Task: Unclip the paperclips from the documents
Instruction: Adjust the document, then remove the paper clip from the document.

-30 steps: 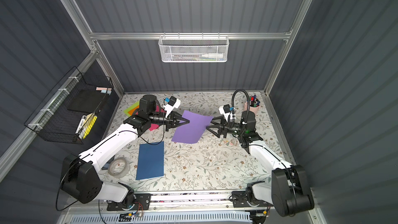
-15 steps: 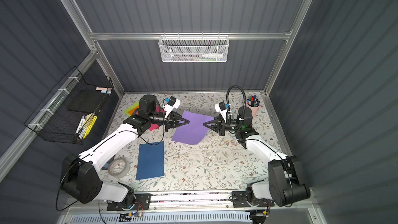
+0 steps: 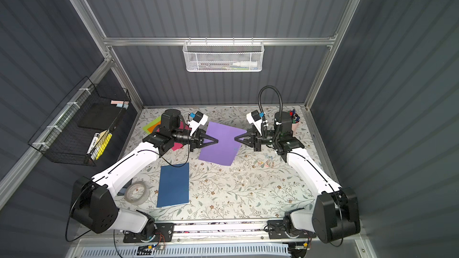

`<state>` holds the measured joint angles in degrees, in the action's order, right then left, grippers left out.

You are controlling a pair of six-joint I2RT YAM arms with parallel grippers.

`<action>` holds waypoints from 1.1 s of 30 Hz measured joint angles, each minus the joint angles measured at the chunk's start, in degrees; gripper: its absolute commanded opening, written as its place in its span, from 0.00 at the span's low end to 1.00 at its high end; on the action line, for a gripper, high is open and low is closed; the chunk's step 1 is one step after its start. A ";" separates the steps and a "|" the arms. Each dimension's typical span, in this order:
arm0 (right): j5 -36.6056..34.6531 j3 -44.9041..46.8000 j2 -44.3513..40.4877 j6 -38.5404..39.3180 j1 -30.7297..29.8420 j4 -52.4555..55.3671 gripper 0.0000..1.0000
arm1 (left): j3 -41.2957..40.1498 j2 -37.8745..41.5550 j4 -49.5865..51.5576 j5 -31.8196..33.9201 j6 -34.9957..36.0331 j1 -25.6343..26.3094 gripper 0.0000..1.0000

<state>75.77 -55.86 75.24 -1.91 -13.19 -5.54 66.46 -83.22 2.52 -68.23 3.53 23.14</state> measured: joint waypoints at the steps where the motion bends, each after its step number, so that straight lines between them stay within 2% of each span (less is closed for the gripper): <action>1: 0.13 -0.35 0.17 0.57 0.00 0.92 0.26 | -0.07 0.00 -0.50 -0.02 -0.39 0.00 0.00; 4: 0.50 -0.55 0.81 1.11 -0.39 3.21 0.35 | -0.70 0.09 -2.89 -0.04 -1.92 0.00 0.00; 12: 1.79 0.61 1.68 1.42 -0.85 5.64 0.36 | -1.92 1.11 -6.86 -0.04 -4.83 -0.35 0.00; 22: 2.38 1.44 1.68 3.61 -0.85 8.85 0.22 | -1.92 1.92 -6.73 0.07 -4.85 -1.25 0.00; 28: 2.40 1.44 1.68 4.20 -0.85 9.97 0.10 | -1.92 1.95 -6.29 0.13 -4.83 -1.60 0.00; 33: 2.19 1.44 1.68 4.70 -0.85 10.43 0.06 | -1.92 1.95 -5.33 0.33 -4.61 -1.62 0.00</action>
<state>77.95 -54.41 76.93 2.79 -14.04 4.89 64.53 -81.28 -2.81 -67.90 -1.08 21.52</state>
